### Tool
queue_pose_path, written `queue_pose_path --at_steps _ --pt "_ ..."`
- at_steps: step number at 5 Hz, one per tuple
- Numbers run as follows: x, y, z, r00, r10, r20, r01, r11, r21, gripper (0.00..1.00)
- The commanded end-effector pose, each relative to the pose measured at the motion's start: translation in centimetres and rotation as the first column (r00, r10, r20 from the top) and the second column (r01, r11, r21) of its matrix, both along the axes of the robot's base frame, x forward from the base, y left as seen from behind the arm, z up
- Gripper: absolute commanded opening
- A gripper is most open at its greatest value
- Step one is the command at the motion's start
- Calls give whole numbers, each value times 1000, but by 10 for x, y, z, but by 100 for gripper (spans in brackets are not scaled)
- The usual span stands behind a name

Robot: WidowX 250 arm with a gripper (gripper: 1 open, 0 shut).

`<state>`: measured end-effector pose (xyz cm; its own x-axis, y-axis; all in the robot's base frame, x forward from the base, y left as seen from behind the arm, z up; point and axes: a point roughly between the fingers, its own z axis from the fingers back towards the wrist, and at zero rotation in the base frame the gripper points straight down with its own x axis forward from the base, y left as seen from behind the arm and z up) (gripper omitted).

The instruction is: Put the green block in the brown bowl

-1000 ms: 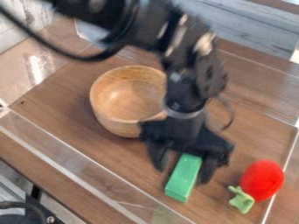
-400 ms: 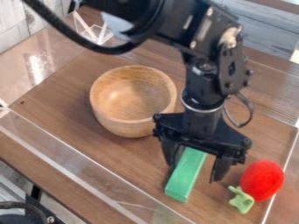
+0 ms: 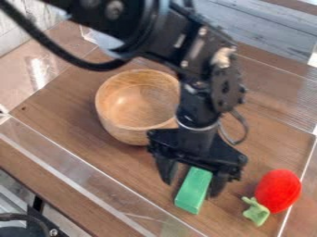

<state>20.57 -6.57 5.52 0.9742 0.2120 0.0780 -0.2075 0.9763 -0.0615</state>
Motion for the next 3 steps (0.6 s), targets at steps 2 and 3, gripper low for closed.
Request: queue_pose_path --at_steps 2,3 --pt "8 -26 15 982 -171 75 172 985 -9 100" --pt "7 -15 19 994 -75 76 76 997 0 0"
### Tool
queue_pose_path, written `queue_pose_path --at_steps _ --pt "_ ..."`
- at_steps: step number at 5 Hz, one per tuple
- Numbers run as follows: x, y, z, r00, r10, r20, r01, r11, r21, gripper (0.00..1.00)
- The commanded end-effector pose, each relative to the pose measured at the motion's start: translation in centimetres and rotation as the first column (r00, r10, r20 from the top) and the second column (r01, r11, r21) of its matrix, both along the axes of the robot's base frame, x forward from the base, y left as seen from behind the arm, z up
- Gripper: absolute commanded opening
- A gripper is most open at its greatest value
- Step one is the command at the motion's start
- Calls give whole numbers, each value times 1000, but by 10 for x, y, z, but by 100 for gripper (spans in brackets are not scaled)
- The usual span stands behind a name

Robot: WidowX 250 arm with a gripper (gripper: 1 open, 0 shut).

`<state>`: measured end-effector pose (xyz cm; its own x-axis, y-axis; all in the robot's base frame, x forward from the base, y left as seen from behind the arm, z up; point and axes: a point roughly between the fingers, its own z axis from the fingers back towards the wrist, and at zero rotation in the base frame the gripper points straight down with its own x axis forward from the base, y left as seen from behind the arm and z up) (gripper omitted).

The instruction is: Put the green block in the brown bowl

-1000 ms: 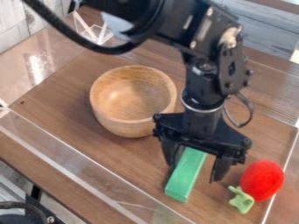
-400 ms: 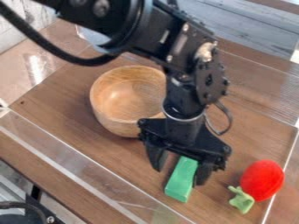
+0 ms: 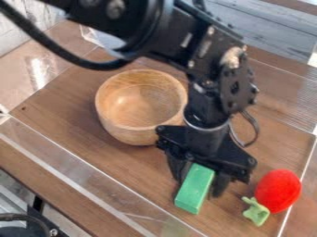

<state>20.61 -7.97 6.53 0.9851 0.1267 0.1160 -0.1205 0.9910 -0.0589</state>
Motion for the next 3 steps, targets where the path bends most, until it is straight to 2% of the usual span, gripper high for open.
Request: queue_pose_path --at_steps 1,2,3 --pt "9 12 15 994 104 40 -103 995 -17 100" --pt "14 22 15 985 168 35 -167 985 -34 100" --pt "13 6 2 990 136 33 -135 990 -29 100"
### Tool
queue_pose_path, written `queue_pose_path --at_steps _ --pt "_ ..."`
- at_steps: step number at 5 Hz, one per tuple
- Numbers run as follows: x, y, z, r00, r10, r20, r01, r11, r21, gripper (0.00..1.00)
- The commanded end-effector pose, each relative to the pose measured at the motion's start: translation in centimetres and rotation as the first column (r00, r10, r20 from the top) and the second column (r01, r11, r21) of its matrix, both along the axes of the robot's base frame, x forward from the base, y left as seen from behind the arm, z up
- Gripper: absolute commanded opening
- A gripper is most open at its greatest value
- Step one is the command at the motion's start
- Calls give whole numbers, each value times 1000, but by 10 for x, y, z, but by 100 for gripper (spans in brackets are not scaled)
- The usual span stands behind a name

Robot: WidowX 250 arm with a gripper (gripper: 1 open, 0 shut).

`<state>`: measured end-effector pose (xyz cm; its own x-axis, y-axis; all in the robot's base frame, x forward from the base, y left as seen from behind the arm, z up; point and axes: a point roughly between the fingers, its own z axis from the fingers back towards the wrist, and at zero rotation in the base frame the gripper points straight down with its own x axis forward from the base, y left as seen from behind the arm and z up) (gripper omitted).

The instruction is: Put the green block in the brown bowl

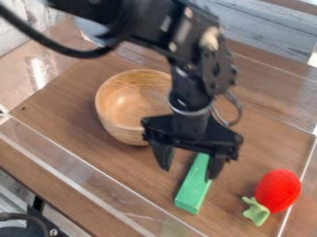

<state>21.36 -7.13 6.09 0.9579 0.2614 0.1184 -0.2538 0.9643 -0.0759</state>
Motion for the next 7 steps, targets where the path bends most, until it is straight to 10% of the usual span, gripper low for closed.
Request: queue_pose_path --at_steps 1,3,4,7 --pt "1 -19 -6 998 -60 24 60 998 8 100" --pt "11 -10 -27 997 -81 11 81 997 -2 100" --pt "16 7 -32 998 -66 11 66 998 -8 0" --pt "-7 18 52 1000 -4 20 1 990 142 0"
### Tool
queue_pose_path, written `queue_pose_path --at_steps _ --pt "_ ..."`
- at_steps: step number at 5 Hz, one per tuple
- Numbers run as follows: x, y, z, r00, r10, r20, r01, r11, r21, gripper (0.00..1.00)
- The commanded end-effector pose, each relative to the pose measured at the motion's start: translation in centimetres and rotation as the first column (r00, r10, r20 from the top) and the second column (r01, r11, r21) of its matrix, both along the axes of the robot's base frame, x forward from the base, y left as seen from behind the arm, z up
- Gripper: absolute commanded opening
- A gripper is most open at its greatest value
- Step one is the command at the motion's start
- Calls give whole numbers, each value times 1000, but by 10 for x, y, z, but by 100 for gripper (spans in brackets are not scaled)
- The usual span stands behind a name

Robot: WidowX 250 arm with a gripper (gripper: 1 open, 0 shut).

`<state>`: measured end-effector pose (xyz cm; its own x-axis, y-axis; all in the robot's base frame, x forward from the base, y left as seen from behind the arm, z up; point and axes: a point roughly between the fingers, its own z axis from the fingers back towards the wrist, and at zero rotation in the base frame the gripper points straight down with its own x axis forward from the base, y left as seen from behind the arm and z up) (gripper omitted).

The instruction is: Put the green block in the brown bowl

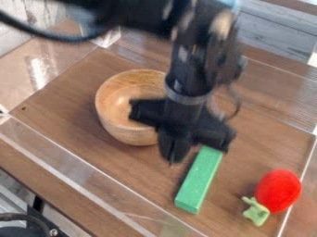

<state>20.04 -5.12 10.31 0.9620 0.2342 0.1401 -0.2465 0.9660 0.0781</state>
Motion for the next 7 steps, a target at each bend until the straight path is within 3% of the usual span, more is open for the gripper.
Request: queue_pose_path --at_steps 1,2,3,4,5,6,7 --pt "12 -8 25 998 14 61 -14 1000 -2 0" --pt "20 -24 16 995 64 72 -62 998 -21 100" --pt "28 -24 20 989 110 95 -107 994 -30 0" --pt "30 -23 29 981 159 109 -157 987 -29 0" --pt "31 -32 20 970 214 117 -210 977 -46 100" --pt "33 -43 9 955 269 125 -263 963 -65 100" --pt "41 -34 10 945 291 149 -282 956 -75 0"
